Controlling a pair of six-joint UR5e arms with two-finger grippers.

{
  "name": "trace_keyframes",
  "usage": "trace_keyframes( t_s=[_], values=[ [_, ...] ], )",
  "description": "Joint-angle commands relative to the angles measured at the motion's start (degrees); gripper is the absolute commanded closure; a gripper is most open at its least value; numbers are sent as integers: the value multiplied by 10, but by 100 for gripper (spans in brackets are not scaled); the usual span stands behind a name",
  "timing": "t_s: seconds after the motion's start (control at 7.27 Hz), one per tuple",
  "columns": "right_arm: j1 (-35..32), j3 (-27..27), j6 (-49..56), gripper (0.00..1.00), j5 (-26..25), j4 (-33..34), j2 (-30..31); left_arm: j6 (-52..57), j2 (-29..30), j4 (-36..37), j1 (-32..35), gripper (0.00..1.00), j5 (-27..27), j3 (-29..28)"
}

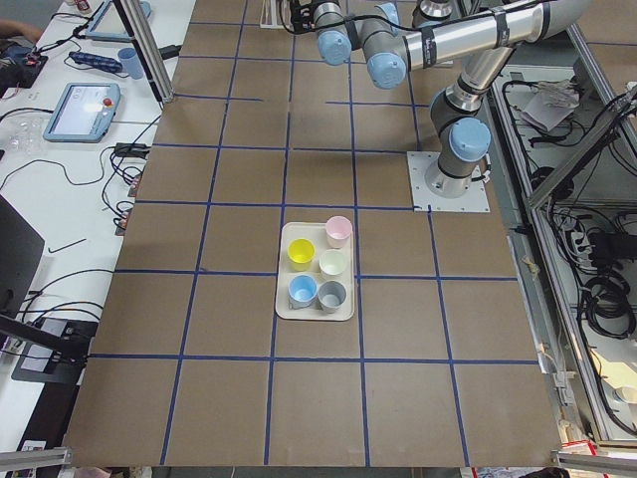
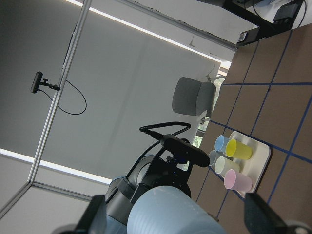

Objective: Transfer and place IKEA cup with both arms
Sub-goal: 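Open the right gripper and pull it away while the left gripper holds the cup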

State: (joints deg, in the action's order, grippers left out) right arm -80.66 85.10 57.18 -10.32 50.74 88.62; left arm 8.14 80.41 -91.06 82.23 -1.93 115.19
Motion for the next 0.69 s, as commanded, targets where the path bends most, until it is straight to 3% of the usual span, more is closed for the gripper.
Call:
trace_keyframes(
  t_s=[0.0,0.41,0.55],
  values=[
    [37,-5,-22,0,-79,1,1,-1,-1,2,-37,100,-118,-1],
    [59,-4,-53,0,-237,45,0,-1,-3,45,-85,100,-370,-2],
    [59,-2,-91,0,-299,92,-3,-1,-2,72,-106,100,-485,-4]
  ],
)
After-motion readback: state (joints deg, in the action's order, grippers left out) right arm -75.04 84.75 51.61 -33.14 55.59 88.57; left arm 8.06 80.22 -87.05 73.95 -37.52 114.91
